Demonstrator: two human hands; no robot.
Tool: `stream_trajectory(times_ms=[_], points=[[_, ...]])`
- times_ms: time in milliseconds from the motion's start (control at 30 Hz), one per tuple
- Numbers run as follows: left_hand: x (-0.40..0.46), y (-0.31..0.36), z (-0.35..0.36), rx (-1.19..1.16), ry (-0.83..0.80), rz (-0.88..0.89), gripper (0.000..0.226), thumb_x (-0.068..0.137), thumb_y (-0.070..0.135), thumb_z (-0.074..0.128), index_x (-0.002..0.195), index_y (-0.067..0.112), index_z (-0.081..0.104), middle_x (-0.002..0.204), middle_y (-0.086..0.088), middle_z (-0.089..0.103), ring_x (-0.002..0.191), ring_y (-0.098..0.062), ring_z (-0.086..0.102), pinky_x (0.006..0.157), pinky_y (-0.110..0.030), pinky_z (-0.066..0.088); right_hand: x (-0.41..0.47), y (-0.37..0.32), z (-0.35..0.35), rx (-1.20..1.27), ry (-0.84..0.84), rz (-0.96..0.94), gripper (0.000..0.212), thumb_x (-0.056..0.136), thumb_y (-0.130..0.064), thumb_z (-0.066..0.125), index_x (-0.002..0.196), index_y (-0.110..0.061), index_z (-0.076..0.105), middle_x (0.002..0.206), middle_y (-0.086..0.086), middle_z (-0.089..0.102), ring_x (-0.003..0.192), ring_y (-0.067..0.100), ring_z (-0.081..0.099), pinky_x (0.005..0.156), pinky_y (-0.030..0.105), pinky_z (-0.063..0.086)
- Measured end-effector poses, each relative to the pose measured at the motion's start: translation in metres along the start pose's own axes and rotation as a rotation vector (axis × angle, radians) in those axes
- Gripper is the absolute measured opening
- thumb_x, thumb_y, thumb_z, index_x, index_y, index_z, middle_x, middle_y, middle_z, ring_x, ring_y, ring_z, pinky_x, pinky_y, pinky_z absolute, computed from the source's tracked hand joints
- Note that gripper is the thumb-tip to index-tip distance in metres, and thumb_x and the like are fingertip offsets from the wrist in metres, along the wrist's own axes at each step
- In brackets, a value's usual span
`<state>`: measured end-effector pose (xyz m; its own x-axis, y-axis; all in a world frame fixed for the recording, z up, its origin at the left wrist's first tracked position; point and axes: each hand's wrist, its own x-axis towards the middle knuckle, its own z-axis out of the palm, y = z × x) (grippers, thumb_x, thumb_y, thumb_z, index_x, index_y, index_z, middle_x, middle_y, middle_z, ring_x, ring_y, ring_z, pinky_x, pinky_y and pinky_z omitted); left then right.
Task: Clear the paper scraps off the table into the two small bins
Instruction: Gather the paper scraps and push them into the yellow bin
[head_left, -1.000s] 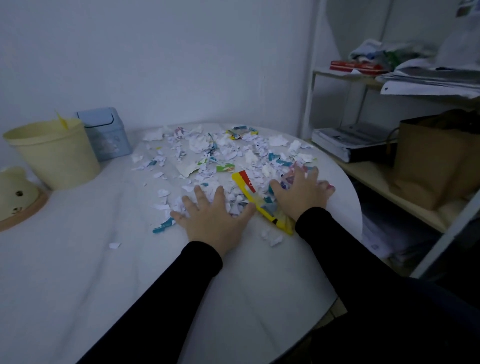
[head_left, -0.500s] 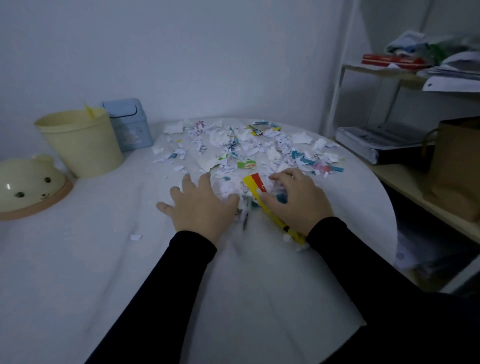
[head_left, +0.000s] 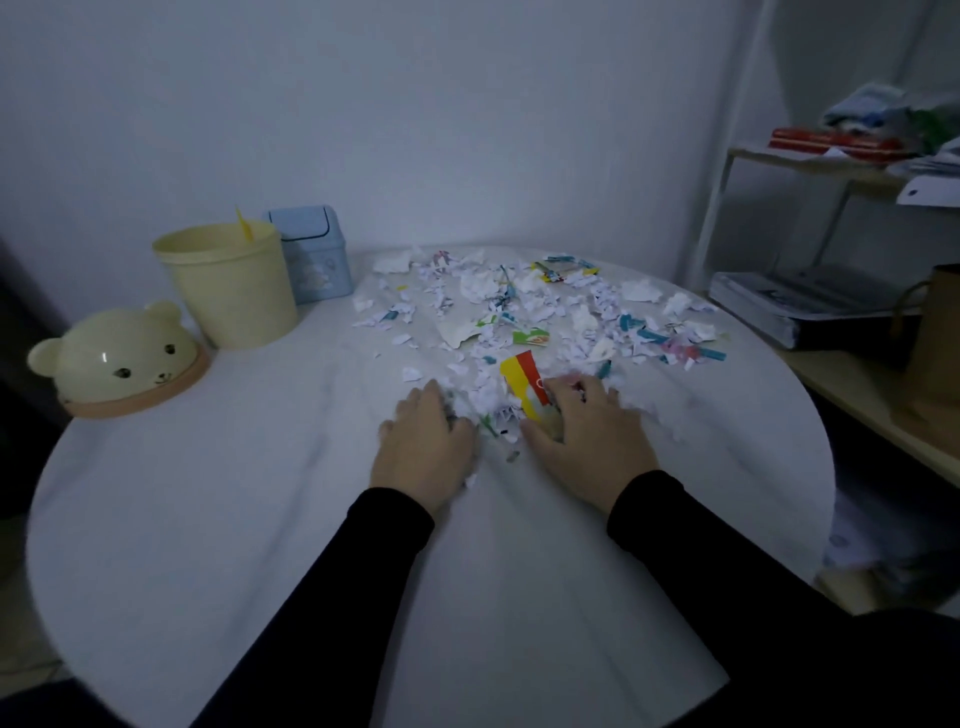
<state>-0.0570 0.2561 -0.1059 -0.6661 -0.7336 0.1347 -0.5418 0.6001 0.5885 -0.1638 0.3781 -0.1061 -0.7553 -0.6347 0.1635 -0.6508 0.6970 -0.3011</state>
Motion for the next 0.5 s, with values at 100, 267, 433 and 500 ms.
stream_trajectory(times_ms=[100, 267, 433, 500], points=[[-0.006, 0.009, -0.01, -0.246, 0.027, 0.044, 0.045, 0.081, 0.025, 0.037, 0.12, 0.009, 0.052, 0.132, -0.013, 0.051, 0.126, -0.028, 0.044, 0.1, -0.03, 0.029, -0.001, -0.003, -0.005, 0.053, 0.133, -0.029, 0.05, 0.09, -0.049, 0.045, 0.135, -0.027, 0.044, 0.14, 0.004, 0.038, 0.124, 0.027, 0.044, 0.099, 0.04, 0.038], [-0.013, 0.016, -0.011, -0.012, -0.004, 0.072, 0.067, 0.078, 0.043, 0.032, 0.144, 0.032, 0.031, 0.156, 0.005, 0.021, 0.143, -0.016, 0.019, 0.113, -0.052, 0.003, -0.006, 0.004, -0.006, -0.089, 0.202, 0.108, 0.064, 0.083, -0.066, 0.037, 0.137, -0.032, 0.039, 0.15, 0.009, 0.023, 0.139, 0.036, 0.019, 0.106, 0.054, 0.025], [-0.001, 0.018, 0.016, 0.299, -0.101, 0.13, 0.074, 0.087, 0.067, 0.034, 0.149, 0.039, 0.008, 0.16, -0.002, 0.001, 0.147, -0.03, 0.002, 0.109, -0.064, -0.001, 0.01, 0.009, 0.003, 0.07, 0.053, 0.126, 0.061, 0.086, -0.065, 0.041, 0.138, -0.036, 0.033, 0.154, 0.011, 0.015, 0.139, 0.04, 0.016, 0.11, 0.056, 0.021], [0.007, 0.016, 0.019, 0.311, -0.071, 0.134, 0.071, 0.089, 0.064, 0.034, 0.149, 0.038, 0.008, 0.16, -0.004, 0.003, 0.146, -0.032, 0.004, 0.11, -0.064, 0.001, 0.02, 0.007, 0.004, 0.093, 0.077, 0.06, 0.058, 0.09, -0.06, 0.039, 0.14, -0.031, 0.037, 0.153, 0.01, 0.021, 0.14, 0.033, 0.019, 0.111, 0.052, 0.018]])
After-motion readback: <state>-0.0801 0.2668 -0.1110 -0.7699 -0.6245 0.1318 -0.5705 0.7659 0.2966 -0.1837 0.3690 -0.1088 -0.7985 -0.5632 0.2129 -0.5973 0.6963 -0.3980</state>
